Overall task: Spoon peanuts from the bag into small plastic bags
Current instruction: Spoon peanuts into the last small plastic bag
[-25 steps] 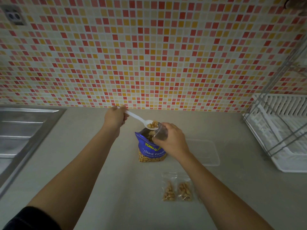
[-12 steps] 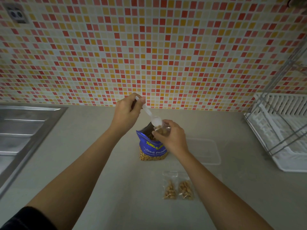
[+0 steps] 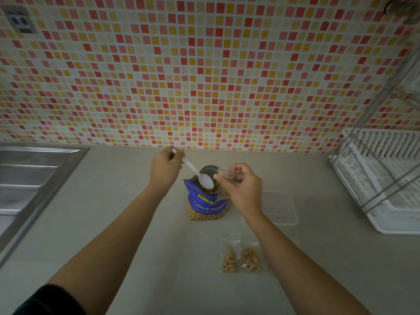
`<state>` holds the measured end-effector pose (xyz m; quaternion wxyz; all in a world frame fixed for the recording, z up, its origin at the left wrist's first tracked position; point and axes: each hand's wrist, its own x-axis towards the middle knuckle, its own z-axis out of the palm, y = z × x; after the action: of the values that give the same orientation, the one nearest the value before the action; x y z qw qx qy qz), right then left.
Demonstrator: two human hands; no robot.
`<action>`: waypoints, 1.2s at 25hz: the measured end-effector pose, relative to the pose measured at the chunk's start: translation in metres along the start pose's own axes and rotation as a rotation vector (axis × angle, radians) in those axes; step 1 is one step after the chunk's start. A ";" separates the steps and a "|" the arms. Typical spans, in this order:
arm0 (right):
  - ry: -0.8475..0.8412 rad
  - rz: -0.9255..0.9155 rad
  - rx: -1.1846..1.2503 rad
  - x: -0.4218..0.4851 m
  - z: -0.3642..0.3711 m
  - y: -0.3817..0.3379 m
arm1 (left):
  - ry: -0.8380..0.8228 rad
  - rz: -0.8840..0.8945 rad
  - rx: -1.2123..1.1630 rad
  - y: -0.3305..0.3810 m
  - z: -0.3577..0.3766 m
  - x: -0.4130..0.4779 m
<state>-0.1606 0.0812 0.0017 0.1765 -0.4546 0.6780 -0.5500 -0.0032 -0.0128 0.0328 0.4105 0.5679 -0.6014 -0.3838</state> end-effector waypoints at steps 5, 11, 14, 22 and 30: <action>0.029 -0.053 -0.038 -0.002 -0.002 -0.005 | -0.113 -0.016 0.236 -0.021 0.006 0.003; 0.089 -0.019 0.042 0.004 -0.003 -0.009 | 0.010 0.419 0.269 -0.011 -0.005 -0.025; 0.106 -0.016 0.097 0.004 -0.003 -0.015 | -0.302 0.394 0.119 -0.010 0.000 -0.050; -0.302 0.150 0.263 -0.006 -0.016 -0.006 | -0.352 0.129 -0.196 -0.037 0.008 -0.069; -0.557 0.156 -0.055 -0.048 -0.022 0.066 | -0.522 -0.196 -0.188 -0.119 0.016 -0.123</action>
<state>-0.1794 0.1321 -0.0632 0.3853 -0.5391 0.6512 -0.3700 0.0277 0.1026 -0.0902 0.2535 0.4649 -0.5906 -0.6089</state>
